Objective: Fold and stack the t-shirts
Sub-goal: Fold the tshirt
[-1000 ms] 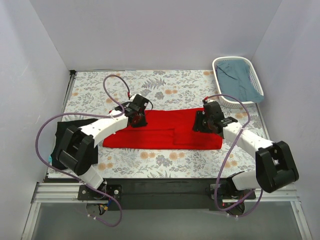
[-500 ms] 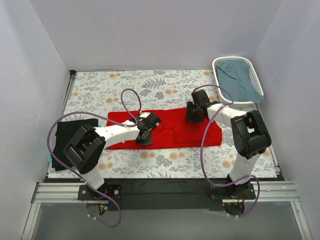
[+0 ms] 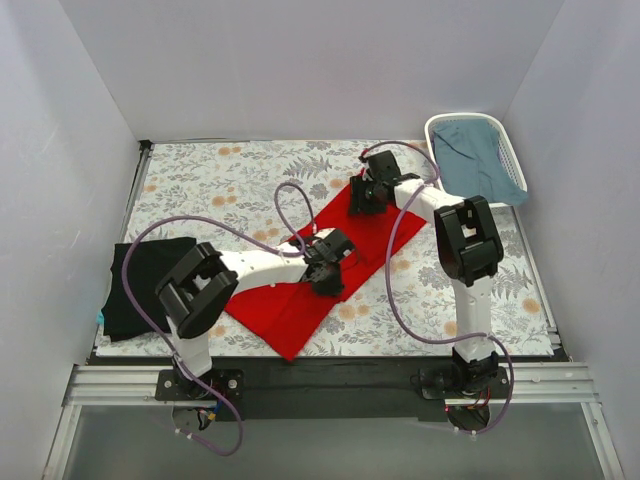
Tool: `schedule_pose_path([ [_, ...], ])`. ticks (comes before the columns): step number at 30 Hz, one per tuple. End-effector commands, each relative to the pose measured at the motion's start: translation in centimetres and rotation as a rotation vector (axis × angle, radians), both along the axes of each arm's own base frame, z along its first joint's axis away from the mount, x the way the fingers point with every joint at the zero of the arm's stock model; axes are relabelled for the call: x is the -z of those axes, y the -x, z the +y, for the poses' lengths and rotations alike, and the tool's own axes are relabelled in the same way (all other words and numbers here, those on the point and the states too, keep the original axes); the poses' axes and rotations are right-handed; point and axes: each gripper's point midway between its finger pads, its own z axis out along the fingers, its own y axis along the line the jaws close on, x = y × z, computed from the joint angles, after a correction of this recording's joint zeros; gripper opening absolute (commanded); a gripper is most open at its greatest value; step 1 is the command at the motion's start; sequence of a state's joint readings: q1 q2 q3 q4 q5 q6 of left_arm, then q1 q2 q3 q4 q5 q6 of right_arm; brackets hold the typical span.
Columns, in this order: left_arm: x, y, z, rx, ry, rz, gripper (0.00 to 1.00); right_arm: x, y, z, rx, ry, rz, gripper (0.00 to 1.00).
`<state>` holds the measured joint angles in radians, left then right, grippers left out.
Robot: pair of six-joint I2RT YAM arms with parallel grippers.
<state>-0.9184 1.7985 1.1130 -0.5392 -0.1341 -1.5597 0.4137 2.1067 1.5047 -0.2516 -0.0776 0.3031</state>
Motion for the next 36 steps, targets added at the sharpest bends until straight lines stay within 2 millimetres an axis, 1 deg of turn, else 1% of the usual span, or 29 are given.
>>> schedule_pose_path([
  [1, -0.2, 1.8, -7.7, 0.059, 0.229, 0.119, 0.15, 2.6, 0.6, 1.8, -0.131, -0.020, 0.092, 0.61],
  [2, -0.7, 1.4, -8.9, 0.067, 0.259, 0.114, 0.15, 2.6, 0.5, 2.2, -0.155, -0.024, 0.096, 0.61],
  [3, -0.6, 0.8, -10.0, 0.069, 0.282, 0.110, 0.16, 2.1, -0.7, 2.8, -0.166, -0.038, 0.074, 0.62],
  [4, -2.1, 0.0, -11.7, 0.085, 0.332, 0.090, 0.17, 1.9, -1.0, 3.2, -0.180, -0.050, 0.066, 0.63],
  [5, -2.7, -0.6, -12.4, 0.089, 0.346, 0.073, 0.19, 1.6, -1.5, 3.4, -0.196, -0.049, 0.052, 0.64],
  [6, -3.1, -0.9, -12.9, 0.094, 0.356, 0.063, 0.22, 0.7, -2.4, 3.8, -0.203, -0.053, 0.027, 0.65],
  [8, -5.2, -1.8, -14.1, 0.118, 0.394, 0.020, 0.25, -0.4, -3.2, 3.8, -0.205, -0.042, -0.005, 0.69],
  [9, -6.5, -2.2, -14.3, 0.127, 0.413, -0.007, 0.27, -1.4, -3.6, 3.7, -0.204, -0.045, -0.025, 0.70],
  [10, -7.2, -2.4, -14.3, 0.133, 0.419, -0.026, 0.28, -2.7, -4.3, 3.9, -0.203, -0.046, -0.056, 0.72],
  [12, -8.3, -2.8, -13.6, 0.137, 0.417, -0.065, 0.29, -5.2, -5.0, 3.7, -0.186, -0.058, -0.102, 0.74],
  [13, -9.8, -3.4, -13.0, 0.124, 0.436, -0.089, 0.29, -6.4, -5.4, 3.6, -0.178, -0.064, -0.127, 0.75],
  [14, -10.3, -3.5, -12.4, 0.116, 0.442, -0.096, 0.29, -7.3, -5.6, 3.4, -0.166, -0.067, -0.142, 0.75],
  [15, -10.1, -3.5, -11.4, 0.102, 0.423, -0.092, 0.29, -9.2, -5.9, 2.9, -0.143, -0.075, -0.172, 0.75],
  [16, -11.4, -4.1, -10.1, 0.078, 0.425, -0.115, 0.28, -9.9, -6.0, 2.6, -0.119, -0.070, -0.186, 0.76],
  [17, -11.0, -3.8, -8.7, 0.070, 0.376, -0.112, 0.26, -10.1, -5.8, 2.1, -0.101, -0.061, -0.184, 0.76],
  [18, -10.7, -4.3, -7.2, 0.044, 0.319, -0.144, 0.26, -10.7, -5.6, 1.5, -0.077, -0.051, -0.190, 0.76],
  [19, -10.8, -4.2, -6.4, 0.049, 0.293, -0.154, 0.25, -12.2, -5.3, 0.7, -0.025, -0.040, -0.207, 0.76],
  [20, -10.7, -3.6, -5.2, 0.064, 0.253, -0.145, 0.24, -10.9, -4.1, -0.1, -0.005, -0.019, -0.169, 0.75],
  [21, -10.6, -3.2, -4.7, 0.111, 0.220, -0.152, 0.24, -12.1, -3.4, -0.5, 0.014, -0.026, -0.180, 0.76],
  [23, -9.8, -2.0, -4.1, 0.175, 0.190, -0.118, 0.21, -11.0, -1.9, -1.5, 0.061, -0.008, -0.139, 0.75],
  [24, -9.2, -1.3, -3.3, 0.204, 0.149, -0.102, 0.21, -9.7, -0.1, -2.3, 0.071, 0.010, -0.100, 0.75],
  [25, -8.3, -0.2, -2.7, 0.237, 0.125, -0.079, 0.21, -9.0, 0.7, -2.6, 0.077, 0.015, -0.084, 0.75],
  [26, -7.7, 0.4, -2.4, 0.260, 0.112, -0.068, 0.20, -8.5, 0.9, -3.1, 0.103, 0.030, -0.086, 0.75],
  [27, -7.4, 0.9, -2.1, 0.272, 0.107, -0.061, 0.20, -7.7, 1.6, -3.4, 0.105, 0.043, -0.069, 0.75],
  [28, -6.6, 1.7, -1.9, 0.298, 0.088, -0.049, 0.20, -6.2, 2.5, -3.7, 0.106, 0.060, -0.039, 0.75],
  [29, -5.7, 3.1, -2.0, 0.335, 0.108, -0.007, 0.20, -5.4, 2.9, -3.8, 0.107, 0.064, -0.024, 0.75],
  [32, -3.7, 5.4, -1.8, 0.382, 0.089, 0.034, 0.20, -3.2, 3.0, -3.8, 0.105, 0.077, 0.011, 0.75],
  [35, -2.2, 6.2, -2.3, 0.400, 0.085, 0.052, 0.20, -1.4, 1.8, -3.8, 0.108, 0.109, 0.023, 0.75],
  [36, -2.0, 6.5, -2.5, 0.408, 0.087, 0.056, 0.20, -0.1, 1.6, -3.9, 0.110, 0.131, 0.039, 0.75],
])
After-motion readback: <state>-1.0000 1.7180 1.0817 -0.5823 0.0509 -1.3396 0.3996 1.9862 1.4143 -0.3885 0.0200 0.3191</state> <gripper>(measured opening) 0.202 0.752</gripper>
